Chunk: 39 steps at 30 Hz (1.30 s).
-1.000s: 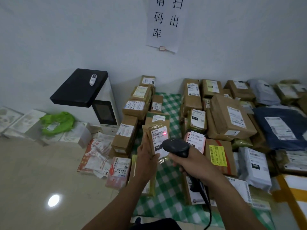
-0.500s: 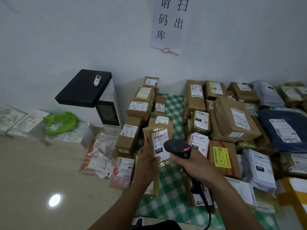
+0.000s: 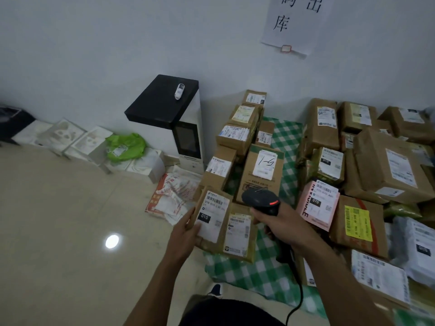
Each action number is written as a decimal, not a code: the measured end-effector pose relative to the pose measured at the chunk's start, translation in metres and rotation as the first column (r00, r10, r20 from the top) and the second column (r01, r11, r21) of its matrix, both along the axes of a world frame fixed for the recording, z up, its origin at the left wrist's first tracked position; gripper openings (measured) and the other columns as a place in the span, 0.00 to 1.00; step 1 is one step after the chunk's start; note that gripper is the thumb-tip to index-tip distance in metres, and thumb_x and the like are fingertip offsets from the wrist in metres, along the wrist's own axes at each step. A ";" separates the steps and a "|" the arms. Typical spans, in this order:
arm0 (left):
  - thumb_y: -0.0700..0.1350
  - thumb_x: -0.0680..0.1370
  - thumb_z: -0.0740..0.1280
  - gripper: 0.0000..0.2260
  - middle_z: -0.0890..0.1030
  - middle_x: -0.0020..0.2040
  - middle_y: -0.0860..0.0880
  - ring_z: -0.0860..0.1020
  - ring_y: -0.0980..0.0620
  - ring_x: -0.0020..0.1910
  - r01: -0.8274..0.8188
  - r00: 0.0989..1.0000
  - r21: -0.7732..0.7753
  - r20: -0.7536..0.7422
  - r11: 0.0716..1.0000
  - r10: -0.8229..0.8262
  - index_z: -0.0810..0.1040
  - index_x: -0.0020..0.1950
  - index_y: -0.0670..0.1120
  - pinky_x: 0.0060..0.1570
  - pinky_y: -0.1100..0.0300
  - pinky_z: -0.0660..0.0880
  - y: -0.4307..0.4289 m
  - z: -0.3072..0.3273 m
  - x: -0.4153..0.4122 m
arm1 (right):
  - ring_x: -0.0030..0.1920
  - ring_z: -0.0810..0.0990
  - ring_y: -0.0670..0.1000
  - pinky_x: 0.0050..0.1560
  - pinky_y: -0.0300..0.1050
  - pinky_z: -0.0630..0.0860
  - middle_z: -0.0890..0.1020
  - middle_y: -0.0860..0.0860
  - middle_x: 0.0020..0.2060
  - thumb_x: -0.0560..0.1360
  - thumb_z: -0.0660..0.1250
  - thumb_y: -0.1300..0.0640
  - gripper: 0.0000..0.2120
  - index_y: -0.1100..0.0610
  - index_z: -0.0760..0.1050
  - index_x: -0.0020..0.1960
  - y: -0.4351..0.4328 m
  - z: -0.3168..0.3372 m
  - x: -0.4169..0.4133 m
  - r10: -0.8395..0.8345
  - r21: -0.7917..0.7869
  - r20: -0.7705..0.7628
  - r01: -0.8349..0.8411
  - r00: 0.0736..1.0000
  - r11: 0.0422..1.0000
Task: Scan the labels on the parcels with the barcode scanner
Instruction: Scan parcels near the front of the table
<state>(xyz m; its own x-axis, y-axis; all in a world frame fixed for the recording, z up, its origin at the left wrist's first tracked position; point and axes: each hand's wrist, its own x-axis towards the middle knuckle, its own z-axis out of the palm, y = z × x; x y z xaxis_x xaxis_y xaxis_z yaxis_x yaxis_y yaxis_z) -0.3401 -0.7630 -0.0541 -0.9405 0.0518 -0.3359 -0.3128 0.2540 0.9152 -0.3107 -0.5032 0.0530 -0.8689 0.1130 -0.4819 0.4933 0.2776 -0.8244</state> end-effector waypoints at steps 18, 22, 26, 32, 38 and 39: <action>0.44 0.79 0.72 0.17 0.78 0.65 0.44 0.72 0.43 0.67 -0.074 0.943 -0.439 -0.324 0.895 -0.081 0.77 0.67 0.45 0.68 0.48 0.69 0.038 -0.028 -0.029 | 0.35 0.80 0.48 0.42 0.49 0.79 0.88 0.51 0.42 0.79 0.74 0.50 0.07 0.47 0.80 0.55 0.015 -0.016 0.021 -0.280 0.007 0.042 0.280 0.959 0.960; 0.43 0.80 0.70 0.11 0.77 0.61 0.52 0.75 0.54 0.59 0.294 0.860 -0.351 -0.309 0.889 -0.407 0.78 0.63 0.50 0.62 0.52 0.76 0.099 -0.005 -0.027 | 0.38 0.81 0.50 0.42 0.49 0.78 0.88 0.49 0.39 0.79 0.74 0.52 0.07 0.46 0.79 0.55 0.034 -0.015 0.038 -0.414 -0.015 -0.003 0.414 0.910 0.910; 0.44 0.81 0.69 0.15 0.74 0.68 0.53 0.73 0.54 0.64 0.561 0.756 -0.314 -0.183 0.766 -0.629 0.76 0.67 0.52 0.66 0.57 0.73 0.170 0.009 -0.024 | 0.34 0.80 0.49 0.38 0.46 0.77 0.88 0.51 0.42 0.78 0.75 0.50 0.11 0.46 0.79 0.59 0.062 -0.014 0.056 -0.511 -0.055 0.012 0.511 0.860 0.858; 0.43 0.82 0.68 0.19 0.75 0.69 0.52 0.73 0.55 0.67 0.684 0.708 -0.251 0.003 0.685 -0.706 0.73 0.74 0.46 0.64 0.59 0.72 0.258 0.024 -0.030 | 0.32 0.78 0.49 0.36 0.46 0.75 0.86 0.50 0.37 0.79 0.73 0.50 0.11 0.54 0.81 0.57 0.118 -0.012 0.069 -0.547 -0.063 0.003 0.546 0.837 0.835; 0.44 0.79 0.72 0.32 0.76 0.72 0.48 0.77 0.47 0.68 0.648 0.762 -0.183 0.151 0.739 -0.630 0.61 0.79 0.49 0.64 0.51 0.78 0.315 -0.006 -0.046 | 0.34 0.80 0.49 0.37 0.46 0.77 0.87 0.51 0.38 0.80 0.72 0.52 0.07 0.55 0.81 0.54 0.168 -0.023 0.064 -0.534 -0.056 -0.005 0.533 0.845 0.844; 0.44 0.79 0.74 0.36 0.76 0.71 0.48 0.78 0.47 0.66 0.620 0.776 -0.111 0.230 0.777 -0.587 0.57 0.81 0.49 0.62 0.52 0.79 0.320 -0.010 -0.049 | 0.35 0.80 0.50 0.37 0.46 0.77 0.87 0.51 0.38 0.80 0.72 0.52 0.07 0.54 0.81 0.55 0.176 -0.025 0.063 -0.530 -0.063 -0.004 0.529 0.848 0.846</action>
<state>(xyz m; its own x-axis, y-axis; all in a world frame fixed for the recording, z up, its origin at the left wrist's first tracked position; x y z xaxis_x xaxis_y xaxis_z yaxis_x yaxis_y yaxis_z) -0.3893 -0.4431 -0.0642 -0.6598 0.5151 -0.5471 -0.1893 0.5906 0.7844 -0.2480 -0.3276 0.0284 -0.6949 0.5316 -0.4842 0.5344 -0.0689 -0.8424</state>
